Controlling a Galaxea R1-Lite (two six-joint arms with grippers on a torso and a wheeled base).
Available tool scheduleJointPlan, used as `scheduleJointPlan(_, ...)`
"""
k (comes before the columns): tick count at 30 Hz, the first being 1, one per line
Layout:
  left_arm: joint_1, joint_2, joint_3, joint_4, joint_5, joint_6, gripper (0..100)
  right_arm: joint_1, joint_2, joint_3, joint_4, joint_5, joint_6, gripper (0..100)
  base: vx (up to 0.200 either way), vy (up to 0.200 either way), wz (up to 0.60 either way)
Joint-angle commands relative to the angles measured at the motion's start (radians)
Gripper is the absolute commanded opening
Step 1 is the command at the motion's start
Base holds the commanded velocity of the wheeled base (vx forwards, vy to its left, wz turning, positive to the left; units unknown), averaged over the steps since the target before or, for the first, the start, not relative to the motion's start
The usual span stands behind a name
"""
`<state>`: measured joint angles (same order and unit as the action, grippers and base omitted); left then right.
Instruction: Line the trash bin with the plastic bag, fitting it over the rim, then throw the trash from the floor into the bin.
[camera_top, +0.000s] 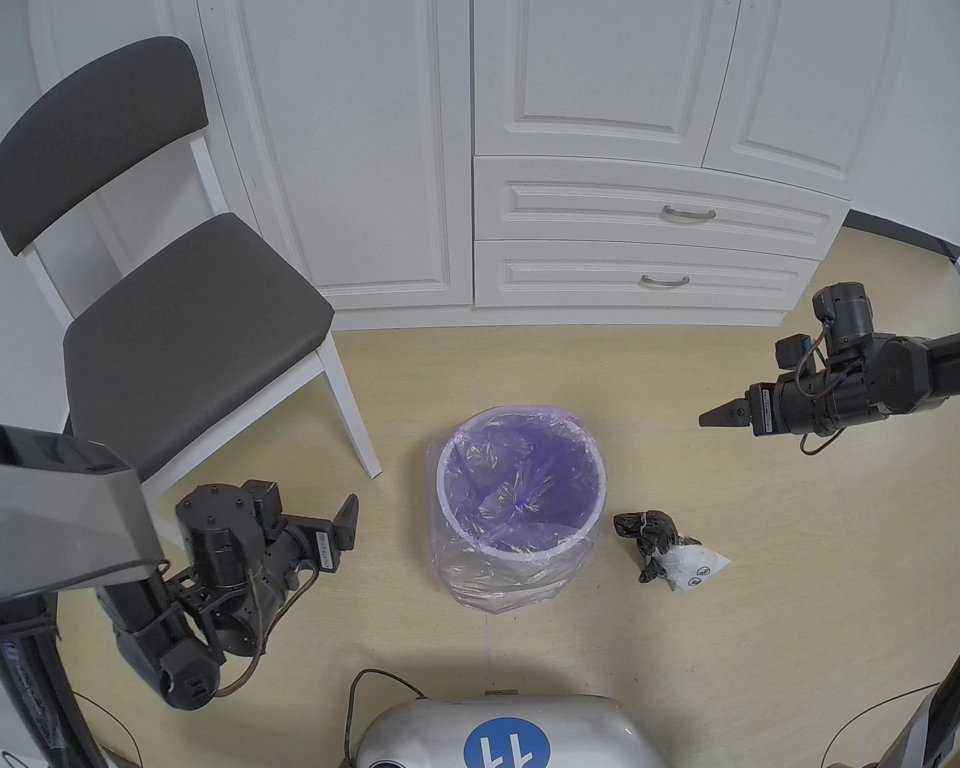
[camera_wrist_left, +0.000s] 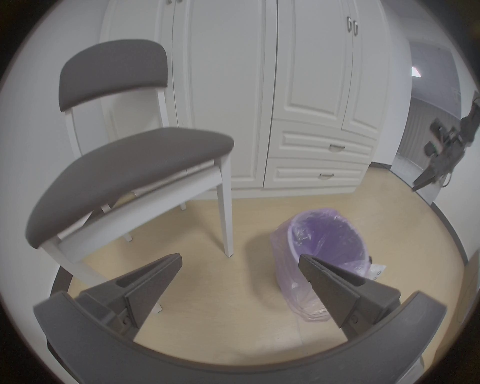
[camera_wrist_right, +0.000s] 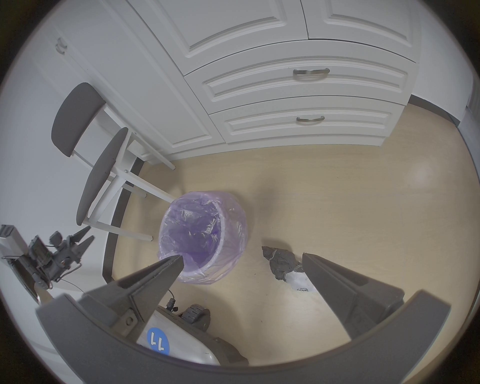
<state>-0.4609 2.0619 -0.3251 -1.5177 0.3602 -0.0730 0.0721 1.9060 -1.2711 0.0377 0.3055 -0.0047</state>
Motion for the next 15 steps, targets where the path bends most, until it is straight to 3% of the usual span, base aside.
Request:
scheduleJointPlan(1, 0.094, 0.244, -0.167, 0.045, -0.055, 0.001, 100, -0.003, -0.114, 0.190, -0.104, -0.031, 0.012, 100, 0.000, 0.000, 0.00)
scheduleJointPlan(6, 0.140, 0.257, -0.233, 0.117, -0.155, -0.004, 100, -0.006, -0.235, 0.352, -0.182, -0.102, 0.083, 100, 0.000, 0.000, 0.00)
scheduleJointPlan(11, 0.165, 0.253, -0.262, 0.166, -0.267, -0.007, 100, -0.008, -0.343, 0.460, -0.223, -0.126, 0.167, 100, 0.000, 0.000, 0.00)
scheduleJointPlan(12, 0.176, 0.251, -0.276, 0.194, -0.323, -0.008, 100, -0.008, -0.400, 0.509, -0.225, -0.131, 0.229, 100, 0.000, 0.000, 0.00)
scheduleJointPlan(15, 0.179, 0.251, -0.290, 0.214, -0.356, -0.028, 100, -0.008, -0.447, 0.550, -0.226, -0.138, 0.284, 100, 0.000, 0.000, 0.00)
